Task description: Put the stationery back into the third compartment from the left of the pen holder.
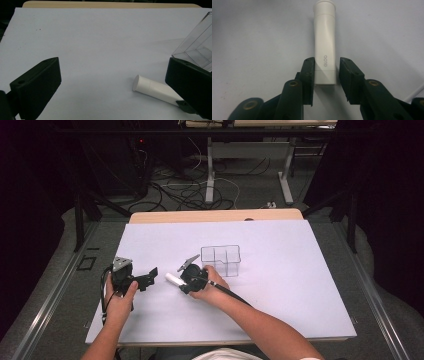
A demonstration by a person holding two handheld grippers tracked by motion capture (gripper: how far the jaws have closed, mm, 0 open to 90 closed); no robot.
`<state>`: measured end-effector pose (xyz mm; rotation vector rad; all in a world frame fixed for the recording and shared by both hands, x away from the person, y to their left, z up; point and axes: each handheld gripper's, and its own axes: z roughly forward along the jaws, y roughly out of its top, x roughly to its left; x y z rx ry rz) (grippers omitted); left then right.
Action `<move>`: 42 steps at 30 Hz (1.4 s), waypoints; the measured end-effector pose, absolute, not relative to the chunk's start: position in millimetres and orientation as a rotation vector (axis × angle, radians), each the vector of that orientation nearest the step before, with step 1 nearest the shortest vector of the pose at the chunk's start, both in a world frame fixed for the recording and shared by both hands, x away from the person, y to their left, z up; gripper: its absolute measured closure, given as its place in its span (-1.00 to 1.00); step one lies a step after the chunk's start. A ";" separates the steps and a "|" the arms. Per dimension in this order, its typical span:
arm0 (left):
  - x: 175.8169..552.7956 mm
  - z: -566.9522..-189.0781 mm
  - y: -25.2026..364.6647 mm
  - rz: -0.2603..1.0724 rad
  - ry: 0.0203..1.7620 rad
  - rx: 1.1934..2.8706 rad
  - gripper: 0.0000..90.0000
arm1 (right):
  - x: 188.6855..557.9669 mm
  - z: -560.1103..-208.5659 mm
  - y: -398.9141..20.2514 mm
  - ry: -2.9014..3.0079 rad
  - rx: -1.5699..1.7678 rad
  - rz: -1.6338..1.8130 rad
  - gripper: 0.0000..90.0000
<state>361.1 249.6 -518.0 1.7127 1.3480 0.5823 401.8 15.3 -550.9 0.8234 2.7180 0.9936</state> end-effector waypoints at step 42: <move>358.6 -506.5 243.3 0.520 1.331 1.636 -1.00 | 381.0 -521.1 -2.9 2.520 0.883 1.163 0.59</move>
